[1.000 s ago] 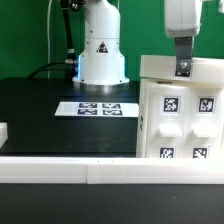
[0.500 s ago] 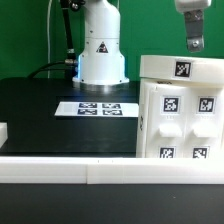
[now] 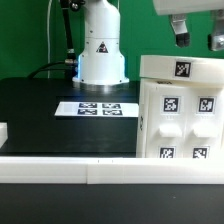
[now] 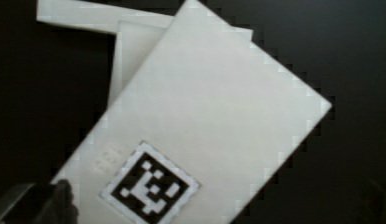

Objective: Assemble cabinet

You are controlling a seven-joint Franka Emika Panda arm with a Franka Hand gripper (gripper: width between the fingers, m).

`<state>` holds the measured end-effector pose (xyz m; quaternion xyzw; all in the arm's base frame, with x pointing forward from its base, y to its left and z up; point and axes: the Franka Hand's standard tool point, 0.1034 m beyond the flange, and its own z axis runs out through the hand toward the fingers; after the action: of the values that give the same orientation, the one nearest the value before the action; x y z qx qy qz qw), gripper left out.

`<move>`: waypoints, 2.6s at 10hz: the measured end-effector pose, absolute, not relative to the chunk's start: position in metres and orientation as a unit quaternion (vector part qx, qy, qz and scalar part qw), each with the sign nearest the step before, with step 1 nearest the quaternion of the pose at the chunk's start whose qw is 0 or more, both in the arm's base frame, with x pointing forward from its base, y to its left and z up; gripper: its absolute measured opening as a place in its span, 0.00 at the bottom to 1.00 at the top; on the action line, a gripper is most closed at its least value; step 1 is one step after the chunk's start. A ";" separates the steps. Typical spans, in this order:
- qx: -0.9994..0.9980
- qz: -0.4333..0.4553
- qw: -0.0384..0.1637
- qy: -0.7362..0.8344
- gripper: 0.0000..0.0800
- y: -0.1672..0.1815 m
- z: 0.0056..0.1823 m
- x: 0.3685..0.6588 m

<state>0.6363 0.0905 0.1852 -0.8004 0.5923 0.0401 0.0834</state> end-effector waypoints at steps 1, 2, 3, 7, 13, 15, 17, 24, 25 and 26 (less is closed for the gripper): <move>-0.830 0.037 0.085 0.550 1.00 0.091 0.185 0.637; -0.873 0.031 0.088 0.479 1.00 0.090 0.185 0.638; -0.885 0.027 0.089 0.455 1.00 0.091 0.186 0.638; -0.970 0.005 0.081 0.231 1.00 0.088 0.184 0.637; -0.994 -0.023 0.071 -0.075 1.00 0.097 0.181 0.625; -0.980 -0.026 0.058 -0.190 1.00 0.095 0.177 0.624; -0.957 -0.029 0.045 -0.285 1.00 0.095 0.174 0.623; -0.905 -0.025 0.023 -0.425 1.00 0.079 0.158 0.620; -0.907 -0.025 0.022 -0.420 1.00 0.079 0.157 0.620; -0.909 -0.032 0.018 -0.414 1.00 0.082 0.157 0.622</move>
Offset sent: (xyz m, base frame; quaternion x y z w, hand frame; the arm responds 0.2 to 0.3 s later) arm 0.0000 0.0000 0.0000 0.0000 0.0000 -0.1790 0.9838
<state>0.6218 0.0816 0.1571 -0.9093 -0.4144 -0.0324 0.0175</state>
